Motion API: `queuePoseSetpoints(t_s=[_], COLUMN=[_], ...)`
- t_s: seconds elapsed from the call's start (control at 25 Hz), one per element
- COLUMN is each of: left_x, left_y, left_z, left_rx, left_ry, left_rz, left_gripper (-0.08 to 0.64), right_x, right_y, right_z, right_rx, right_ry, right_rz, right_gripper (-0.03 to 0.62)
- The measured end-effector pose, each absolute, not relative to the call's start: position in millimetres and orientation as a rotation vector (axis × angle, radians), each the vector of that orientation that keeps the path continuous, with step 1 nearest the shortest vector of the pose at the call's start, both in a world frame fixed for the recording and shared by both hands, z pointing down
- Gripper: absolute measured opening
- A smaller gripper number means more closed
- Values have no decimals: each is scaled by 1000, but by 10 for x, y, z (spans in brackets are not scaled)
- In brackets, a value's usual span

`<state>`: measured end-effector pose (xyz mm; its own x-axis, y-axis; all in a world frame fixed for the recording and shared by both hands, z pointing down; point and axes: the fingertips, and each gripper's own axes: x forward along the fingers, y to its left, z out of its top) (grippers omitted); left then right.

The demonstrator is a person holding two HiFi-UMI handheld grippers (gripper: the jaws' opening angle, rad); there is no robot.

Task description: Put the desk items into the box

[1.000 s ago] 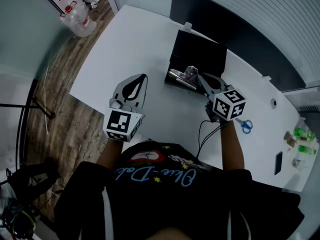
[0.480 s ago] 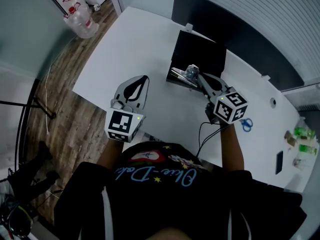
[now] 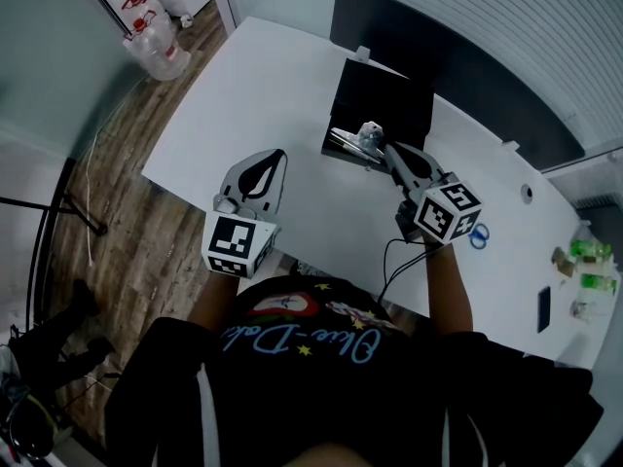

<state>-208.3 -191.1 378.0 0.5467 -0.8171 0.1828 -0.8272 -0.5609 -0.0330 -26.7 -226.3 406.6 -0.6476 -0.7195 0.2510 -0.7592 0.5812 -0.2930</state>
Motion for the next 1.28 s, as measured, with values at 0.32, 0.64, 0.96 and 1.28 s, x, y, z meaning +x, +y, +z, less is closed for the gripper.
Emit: queuePoseSetpoints(t_s=[0.32, 0.64, 0.96, 1.28], left_x=[-2090, -2082, -1980, -1626], left_y=[-1783, -1607, -1433, -1287], left_z=[3752, 3730, 3727, 3731], left_rx=[2716, 2718, 2734, 2753], left_ry=[-1441, -1439, -1400, -1260], left_rz=[255, 240, 241, 192], left_gripper=[8, 8, 8, 8], right_x=[-248, -220, -57, 240], right_y=[-2134, -1968, -1706, -1327], right_z=[3992, 3913, 3831, 3733], right_rx=[1282, 1296, 1359, 1483], right_ry=[-2706, -2725, -2723, -2736], right_rz=[556, 551, 541, 520], right_gripper=[9, 9, 9, 9])
